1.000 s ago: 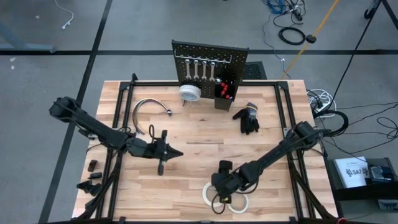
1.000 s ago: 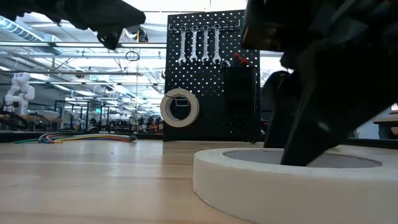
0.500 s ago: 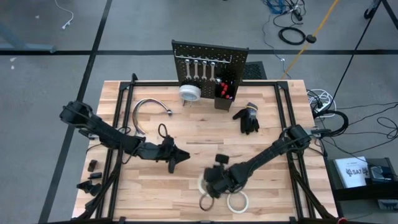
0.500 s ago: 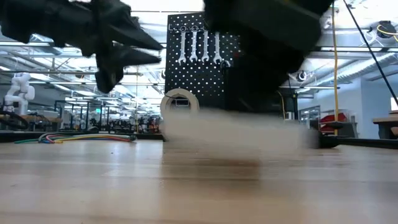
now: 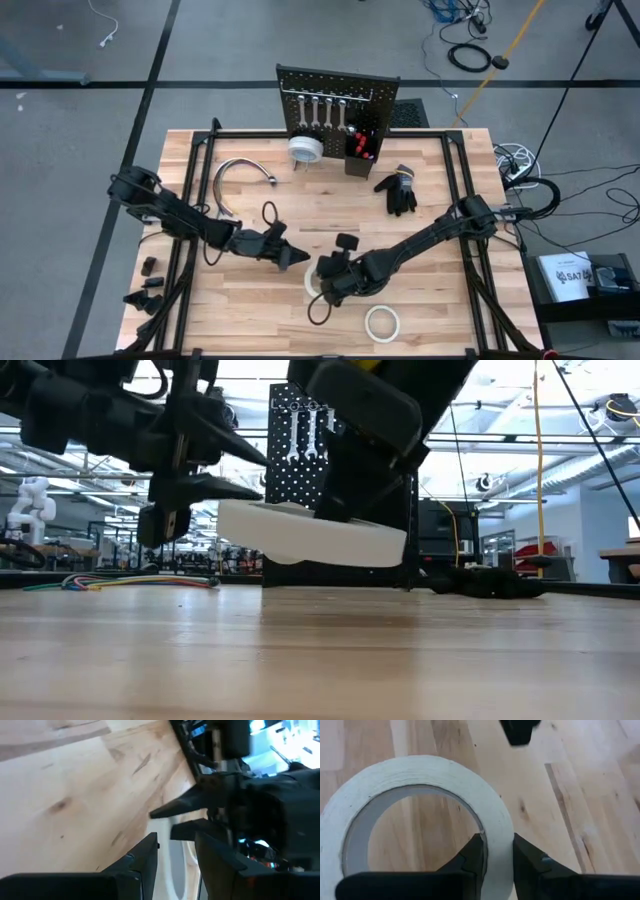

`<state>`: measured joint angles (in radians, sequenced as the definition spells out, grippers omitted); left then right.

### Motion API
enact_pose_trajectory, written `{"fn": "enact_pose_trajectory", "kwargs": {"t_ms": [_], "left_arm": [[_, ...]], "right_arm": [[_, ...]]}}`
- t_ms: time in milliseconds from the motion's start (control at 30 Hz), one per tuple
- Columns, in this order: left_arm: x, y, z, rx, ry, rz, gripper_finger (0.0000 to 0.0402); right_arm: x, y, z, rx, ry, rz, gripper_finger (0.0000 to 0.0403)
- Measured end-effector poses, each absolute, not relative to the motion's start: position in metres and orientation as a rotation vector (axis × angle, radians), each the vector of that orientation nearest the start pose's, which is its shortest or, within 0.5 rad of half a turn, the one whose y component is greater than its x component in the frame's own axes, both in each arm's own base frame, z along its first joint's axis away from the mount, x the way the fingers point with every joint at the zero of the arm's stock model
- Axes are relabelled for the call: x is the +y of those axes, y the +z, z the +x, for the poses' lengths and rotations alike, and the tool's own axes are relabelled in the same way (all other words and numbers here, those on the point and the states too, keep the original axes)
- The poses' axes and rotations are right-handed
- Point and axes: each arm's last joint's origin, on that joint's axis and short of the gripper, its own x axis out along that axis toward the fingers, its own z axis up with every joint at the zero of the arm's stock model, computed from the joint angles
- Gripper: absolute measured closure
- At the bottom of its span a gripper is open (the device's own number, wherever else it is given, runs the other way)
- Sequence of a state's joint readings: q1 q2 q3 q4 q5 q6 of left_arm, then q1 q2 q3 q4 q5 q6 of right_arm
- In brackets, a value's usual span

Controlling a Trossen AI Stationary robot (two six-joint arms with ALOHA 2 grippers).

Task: Hang tools onto peg board
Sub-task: Hang the white tape on the peg board

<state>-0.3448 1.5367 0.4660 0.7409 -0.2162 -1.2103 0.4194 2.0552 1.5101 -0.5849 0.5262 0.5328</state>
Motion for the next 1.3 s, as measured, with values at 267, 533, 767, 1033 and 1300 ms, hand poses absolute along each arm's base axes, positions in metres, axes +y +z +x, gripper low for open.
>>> {"fn": "enact_pose_trajectory", "kwargs": {"t_ms": [267, 533, 767, 1033, 1300], "left_arm": [[-0.087, 0.139, 0.261, 0.386, 0.106, -1.203, 0.0269], [-0.088, 0.136, 0.261, 0.421, 0.102, -1.291, 0.0269], [-0.088, 0.136, 0.261, 0.424, 0.098, -1.296, 0.0268], [-0.091, 0.136, 0.26, 0.495, 0.011, -1.266, 0.0269], [-0.092, 0.136, 0.26, 0.506, -0.054, -1.117, 0.0305]], "right_arm": [[0.159, 0.18, 0.398, 0.886, -0.327, -0.06, 0.0342], [0.152, 0.181, 0.401, 0.884, -0.332, -0.096, 0.0342], [0.143, 0.182, 0.405, 0.881, -0.341, -0.117, 0.0342], [0.14, 0.184, 0.408, 0.862, -0.348, -0.143, 0.0342], [0.14, 0.185, 0.408, 0.859, -0.346, -0.154, 0.0342]]}}
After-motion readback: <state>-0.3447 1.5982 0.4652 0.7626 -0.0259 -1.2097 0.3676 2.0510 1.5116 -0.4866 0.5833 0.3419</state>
